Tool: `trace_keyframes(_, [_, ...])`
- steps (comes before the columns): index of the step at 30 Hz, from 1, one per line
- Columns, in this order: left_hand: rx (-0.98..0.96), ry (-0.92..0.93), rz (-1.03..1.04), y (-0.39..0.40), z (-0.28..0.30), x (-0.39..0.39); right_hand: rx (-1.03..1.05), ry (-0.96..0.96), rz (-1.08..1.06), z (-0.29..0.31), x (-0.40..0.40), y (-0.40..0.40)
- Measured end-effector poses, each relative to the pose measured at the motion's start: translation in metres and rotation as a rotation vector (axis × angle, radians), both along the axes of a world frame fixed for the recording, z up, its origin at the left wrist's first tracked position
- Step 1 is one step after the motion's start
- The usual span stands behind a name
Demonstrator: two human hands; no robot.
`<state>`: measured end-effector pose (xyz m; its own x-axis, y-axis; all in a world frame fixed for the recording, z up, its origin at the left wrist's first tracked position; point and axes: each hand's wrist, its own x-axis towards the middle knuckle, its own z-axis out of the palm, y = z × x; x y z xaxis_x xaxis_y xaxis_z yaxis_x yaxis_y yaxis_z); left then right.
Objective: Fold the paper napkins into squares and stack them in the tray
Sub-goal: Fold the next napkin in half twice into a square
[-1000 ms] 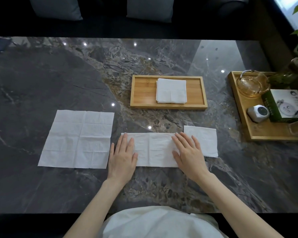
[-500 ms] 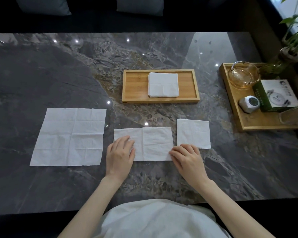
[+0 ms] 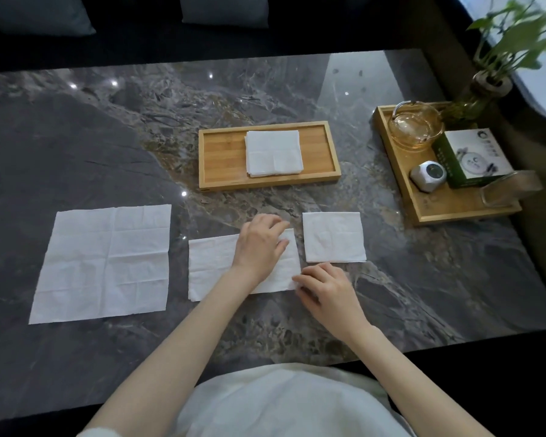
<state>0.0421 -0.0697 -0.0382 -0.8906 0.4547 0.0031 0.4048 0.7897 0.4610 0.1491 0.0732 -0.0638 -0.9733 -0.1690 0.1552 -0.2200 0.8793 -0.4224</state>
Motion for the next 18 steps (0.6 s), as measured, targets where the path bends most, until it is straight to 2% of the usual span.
trace_keyframes(4, [-0.049, 0.035, 0.012, 0.004, -0.008, -0.004, 0.079, 0.046, 0.027, -0.002, -0.002, -0.001])
trace_keyframes(9, [-0.036, -0.008, 0.029, 0.0, -0.012, -0.007, 0.061, 0.049, 0.038, -0.003, -0.004, -0.003])
trace_keyframes(15, [-0.015, -0.126, 0.039, -0.001, -0.008, -0.017, 0.067, 0.022, 0.065, 0.002, -0.012, -0.001])
trace_keyframes(18, [0.049, -0.205, 0.062, -0.005, 0.001, -0.023, -0.026, -0.036, 0.015, 0.013, -0.02, -0.001])
